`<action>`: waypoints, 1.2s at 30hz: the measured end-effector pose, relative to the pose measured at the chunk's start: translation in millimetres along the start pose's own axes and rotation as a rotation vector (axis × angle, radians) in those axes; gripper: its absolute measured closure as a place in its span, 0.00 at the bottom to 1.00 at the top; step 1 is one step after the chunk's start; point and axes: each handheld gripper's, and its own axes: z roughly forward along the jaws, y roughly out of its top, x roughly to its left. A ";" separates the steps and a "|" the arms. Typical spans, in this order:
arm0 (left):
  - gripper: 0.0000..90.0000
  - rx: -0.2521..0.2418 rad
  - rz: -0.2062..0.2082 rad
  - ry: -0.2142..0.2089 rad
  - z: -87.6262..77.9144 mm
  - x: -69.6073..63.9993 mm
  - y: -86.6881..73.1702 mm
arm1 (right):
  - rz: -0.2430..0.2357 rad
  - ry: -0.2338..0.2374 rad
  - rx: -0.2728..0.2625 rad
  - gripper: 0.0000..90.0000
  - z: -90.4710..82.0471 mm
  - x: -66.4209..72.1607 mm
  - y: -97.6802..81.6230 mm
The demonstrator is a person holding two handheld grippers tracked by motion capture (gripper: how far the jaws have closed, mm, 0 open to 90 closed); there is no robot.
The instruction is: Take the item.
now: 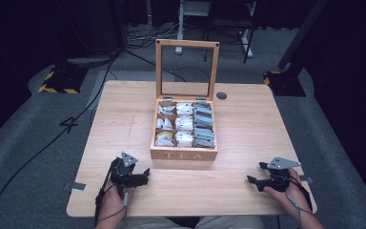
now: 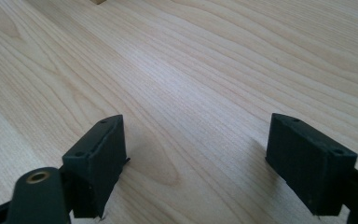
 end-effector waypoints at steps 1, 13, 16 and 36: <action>0.14 0.000 0.000 0.000 0.0 0.0 0.0 | 0.000 0.000 0.000 0.22 0.0 0.0 0.0; 0.14 -0.001 0.011 -0.002 0.7 0.5 0.8 | -0.002 0.000 0.000 0.22 0.0 0.2 -0.1; 0.14 -0.004 0.012 -0.002 1.2 0.5 1.3 | -0.002 0.000 -0.001 0.22 0.0 0.2 -0.1; 0.14 -0.003 0.009 -0.008 1.7 0.4 1.7 | 0.036 0.037 -0.024 0.41 -14.1 -0.9 22.2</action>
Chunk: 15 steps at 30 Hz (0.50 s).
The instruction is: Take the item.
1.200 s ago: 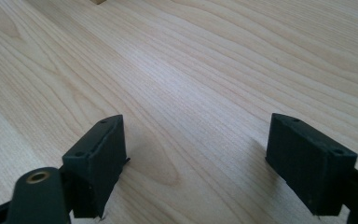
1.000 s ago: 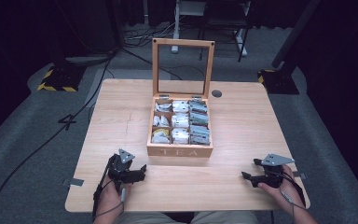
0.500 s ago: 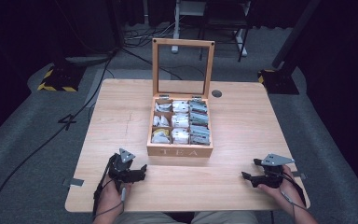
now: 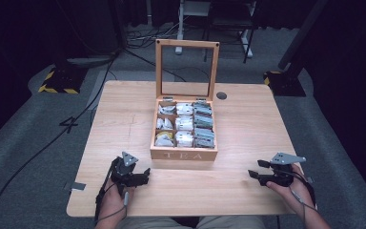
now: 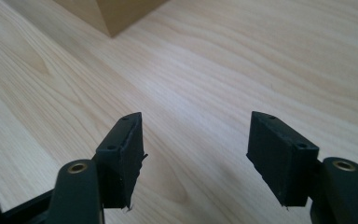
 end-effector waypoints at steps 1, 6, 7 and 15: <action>0.14 0.000 0.000 0.000 0.1 0.0 0.0 | 0.000 0.018 -0.011 0.41 -1.8 1.6 8.7; 0.14 -0.001 0.000 -0.001 0.2 0.0 0.1 | 0.010 0.035 -0.030 0.41 -3.1 4.4 23.7; 0.14 -0.001 0.000 -0.001 0.2 0.0 0.1 | 0.016 0.047 -0.035 0.41 -2.5 5.3 27.2; 0.14 -0.001 -0.003 0.001 0.0 0.0 -0.1 | -0.065 0.068 -0.050 0.44 1.5 15.6 60.6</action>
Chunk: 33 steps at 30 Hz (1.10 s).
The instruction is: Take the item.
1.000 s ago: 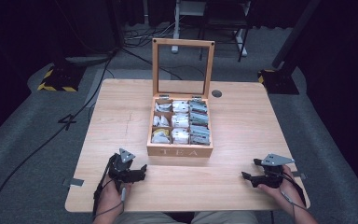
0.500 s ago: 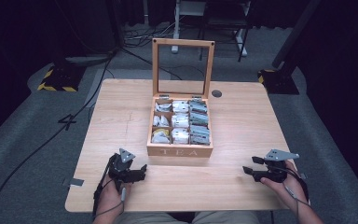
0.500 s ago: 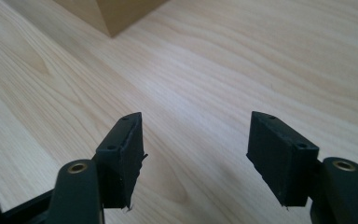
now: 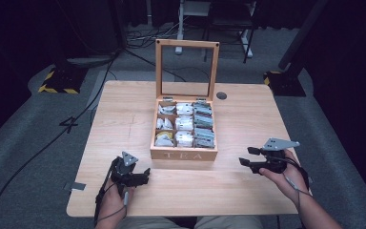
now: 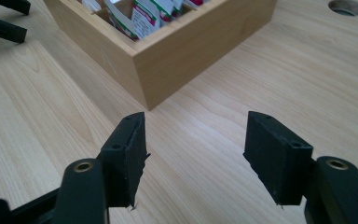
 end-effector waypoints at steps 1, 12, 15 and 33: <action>0.14 -0.001 0.001 0.002 -0.1 -0.1 -0.1 | 0.000 0.000 0.000 0.44 0.0 0.0 0.0; 0.15 -0.002 -0.010 0.010 -3.6 -1.7 -4.1 | -0.043 0.072 -0.011 0.48 12.4 3.6 47.8; 0.15 0.000 -0.011 0.009 -3.8 -1.9 -4.2 | -0.055 0.076 -0.014 0.49 15.1 5.4 55.6; 0.15 -0.002 -0.011 0.010 -3.5 -1.6 -3.9 | -0.061 0.123 -0.037 0.51 37.6 16.6 116.6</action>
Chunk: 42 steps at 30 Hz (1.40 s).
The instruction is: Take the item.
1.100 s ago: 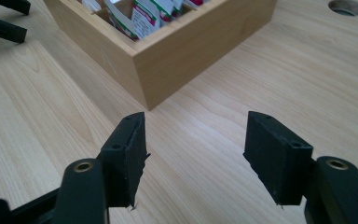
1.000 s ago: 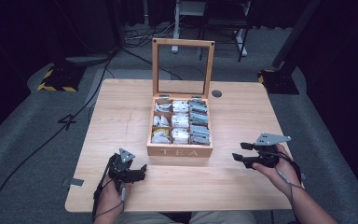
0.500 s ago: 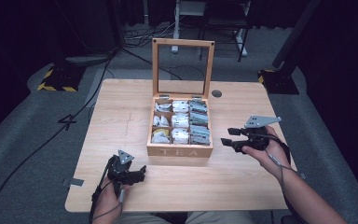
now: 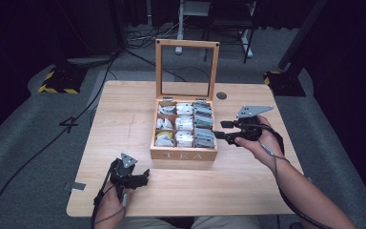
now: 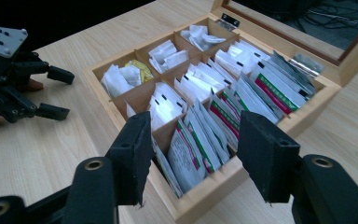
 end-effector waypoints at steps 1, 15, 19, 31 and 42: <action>0.15 0.000 0.000 0.000 0.0 0.0 0.0 | -0.006 0.004 0.007 0.52 6.3 0.4 6.2; 0.15 0.000 -0.001 0.000 0.1 0.0 0.1 | 0.001 0.019 0.030 0.56 47.2 5.7 26.4; 0.15 0.001 0.000 0.000 0.0 0.0 0.1 | 0.008 0.033 0.037 0.57 55.4 8.3 30.1; 0.15 -0.001 0.002 0.001 -0.1 0.5 0.1 | 0.030 0.090 0.067 0.64 90.2 20.9 30.5; 0.15 -0.002 -0.003 -0.007 -0.1 0.8 0.0 | 0.037 0.115 0.184 0.76 116.9 27.6 23.7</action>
